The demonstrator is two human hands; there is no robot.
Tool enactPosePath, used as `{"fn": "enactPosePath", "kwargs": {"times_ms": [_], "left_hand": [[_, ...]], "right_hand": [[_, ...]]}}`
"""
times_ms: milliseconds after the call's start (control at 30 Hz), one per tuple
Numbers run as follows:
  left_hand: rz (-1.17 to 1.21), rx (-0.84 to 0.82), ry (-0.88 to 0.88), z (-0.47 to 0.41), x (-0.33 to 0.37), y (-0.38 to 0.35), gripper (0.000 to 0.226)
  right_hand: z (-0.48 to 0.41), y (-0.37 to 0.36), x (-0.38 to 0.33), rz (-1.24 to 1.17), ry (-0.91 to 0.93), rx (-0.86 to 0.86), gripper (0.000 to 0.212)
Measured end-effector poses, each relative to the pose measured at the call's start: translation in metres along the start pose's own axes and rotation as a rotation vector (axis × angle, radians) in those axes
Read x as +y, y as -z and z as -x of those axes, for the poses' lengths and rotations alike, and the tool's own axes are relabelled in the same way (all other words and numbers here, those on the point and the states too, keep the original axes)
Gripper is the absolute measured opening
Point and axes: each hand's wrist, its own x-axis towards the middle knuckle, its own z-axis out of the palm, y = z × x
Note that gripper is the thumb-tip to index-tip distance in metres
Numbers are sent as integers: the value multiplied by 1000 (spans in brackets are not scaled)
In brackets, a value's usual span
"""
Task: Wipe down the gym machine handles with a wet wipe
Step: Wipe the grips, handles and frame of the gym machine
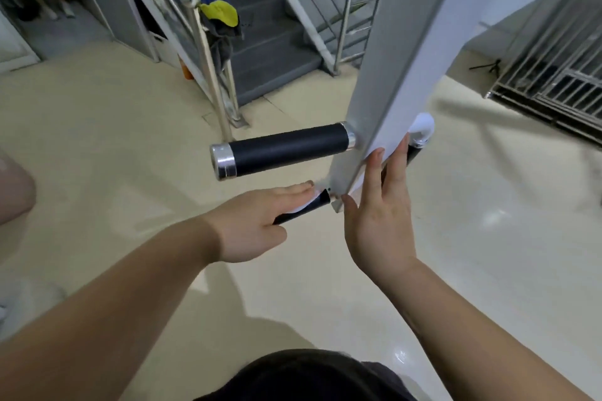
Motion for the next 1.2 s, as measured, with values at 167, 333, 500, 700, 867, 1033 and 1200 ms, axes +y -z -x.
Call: {"fn": "enactPosePath", "kwargs": {"times_ms": [167, 333, 500, 700, 867, 1033, 1200], "left_hand": [[290, -50, -84, 33, -42, 8, 84], [321, -115, -141, 16, -38, 2, 84], [388, -228, -204, -5, -15, -8, 86], [331, -190, -251, 22, -28, -24, 82], [265, -201, -274, 19, -17, -24, 87], [251, -192, -266, 1, -3, -19, 87], [248, -70, -299, 31, -34, -18, 64]], "right_hand": [[2, 7, -34, 107, -207, -16, 101], [14, 14, -66, 165, -408, -55, 111], [27, 26, -80, 166, -508, -68, 106], [40, 35, -81, 175, -545, -61, 106], [44, 35, -87, 126, -556, -39, 100], [46, 33, -90, 116, -586, -87, 100], [46, 34, -88, 163, -604, -101, 108]]}}
